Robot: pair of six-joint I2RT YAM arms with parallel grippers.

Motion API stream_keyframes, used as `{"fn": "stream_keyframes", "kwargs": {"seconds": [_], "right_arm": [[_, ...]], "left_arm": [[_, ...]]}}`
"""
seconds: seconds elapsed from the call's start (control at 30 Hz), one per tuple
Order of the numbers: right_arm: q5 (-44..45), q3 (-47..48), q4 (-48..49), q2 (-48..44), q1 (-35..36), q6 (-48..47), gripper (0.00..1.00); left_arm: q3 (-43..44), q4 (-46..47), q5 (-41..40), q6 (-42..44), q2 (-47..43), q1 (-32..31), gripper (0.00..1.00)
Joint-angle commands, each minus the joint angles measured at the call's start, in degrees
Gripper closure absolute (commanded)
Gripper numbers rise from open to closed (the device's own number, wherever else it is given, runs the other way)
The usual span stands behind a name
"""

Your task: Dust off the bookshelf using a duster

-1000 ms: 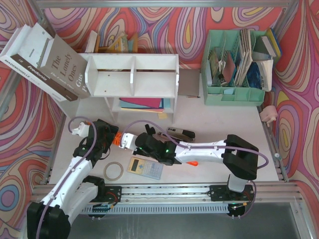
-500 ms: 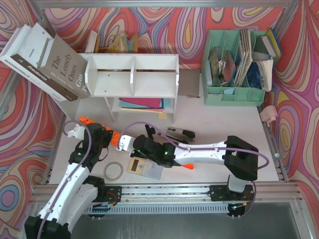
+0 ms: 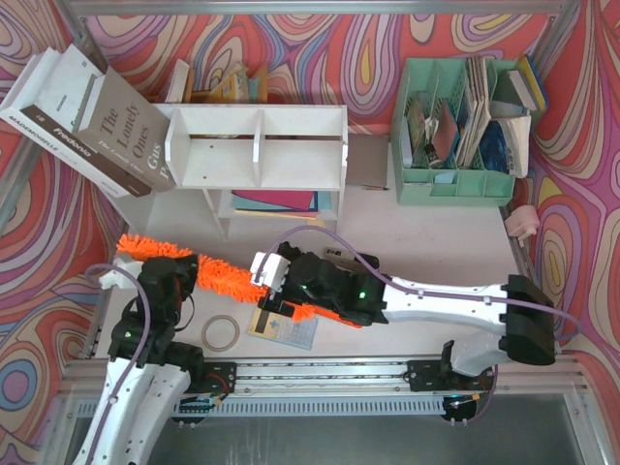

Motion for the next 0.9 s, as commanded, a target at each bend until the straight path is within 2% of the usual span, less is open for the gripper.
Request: {"fn": "stream_keyframes", "kwargs": {"seconds": [0.0,0.23,0.47,0.87], "right_arm": [[-1.2,-2.5,-6.7,-5.6,-0.4,1.3,0.23],[-1.7,-6.6,-12.7,-12.3,-0.5,5.6,0.23],[-2.6,-10.0,-14.3,-16.1,-0.4,7.6,0.22],[-5.6,-17.2,-2.5,-17.9,-0.4,4.7,0.19]], "left_arm": [[3.6,-4.3,-3.5,0.0,-2.0,0.2,1.0],[10.0,-8.4,-6.4,3.9,-2.4,0.2,1.0],[16.4,-12.0,-8.9,6.7,-2.5,0.2,1.0],[20.4,-13.0,-7.5,4.8,-3.3,0.2,1.0]]}}
